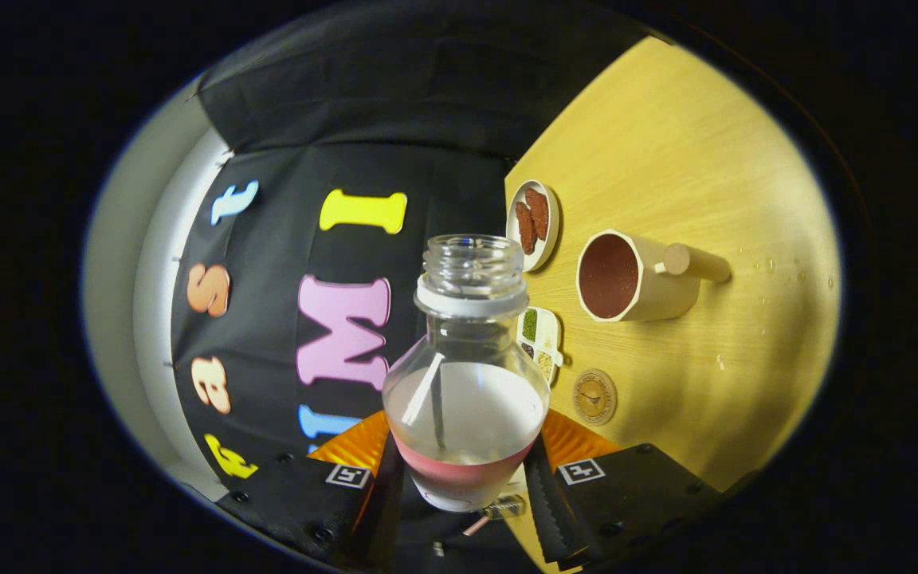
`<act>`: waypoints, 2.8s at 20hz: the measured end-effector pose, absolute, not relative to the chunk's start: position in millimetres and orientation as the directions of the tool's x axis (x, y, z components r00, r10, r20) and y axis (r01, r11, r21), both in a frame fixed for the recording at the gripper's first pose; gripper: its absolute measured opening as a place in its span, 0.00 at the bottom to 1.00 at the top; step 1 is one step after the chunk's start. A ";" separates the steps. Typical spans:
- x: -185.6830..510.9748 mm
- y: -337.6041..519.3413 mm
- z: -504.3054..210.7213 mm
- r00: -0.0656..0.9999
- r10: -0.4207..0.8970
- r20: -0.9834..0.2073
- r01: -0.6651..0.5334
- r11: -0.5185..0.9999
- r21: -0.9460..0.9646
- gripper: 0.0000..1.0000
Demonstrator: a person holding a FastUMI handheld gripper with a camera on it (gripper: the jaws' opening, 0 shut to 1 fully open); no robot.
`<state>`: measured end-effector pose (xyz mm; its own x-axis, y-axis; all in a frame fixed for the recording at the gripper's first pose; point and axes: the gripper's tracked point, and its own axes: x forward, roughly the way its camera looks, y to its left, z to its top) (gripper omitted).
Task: Take the bottle from table, then pour the juice into the cup, finally place the bottle on the coaster
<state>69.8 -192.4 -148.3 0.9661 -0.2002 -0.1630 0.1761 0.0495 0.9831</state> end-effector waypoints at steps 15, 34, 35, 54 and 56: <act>7.7 -148.8 -144.5 0.976 -0.159 -0.151 0.196 0.939 0.283 0.70; 196.1 -142.3 -149.1 0.968 -0.211 -0.136 0.211 0.977 -0.019 0.70; 205.1 -146.7 -157.5 0.965 -0.217 -0.147 0.217 0.976 -0.019 0.70; 260.2 -160.2 -242.7 0.914 -0.274 -0.300 0.286 0.958 -0.001 0.79; 259.8 -156.1 -240.4 0.916 -0.267 -0.300 0.280 0.960 -0.001 0.87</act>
<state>259.8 -156.1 -240.4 0.9158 -0.2670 -0.3001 0.2796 0.9601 -0.0013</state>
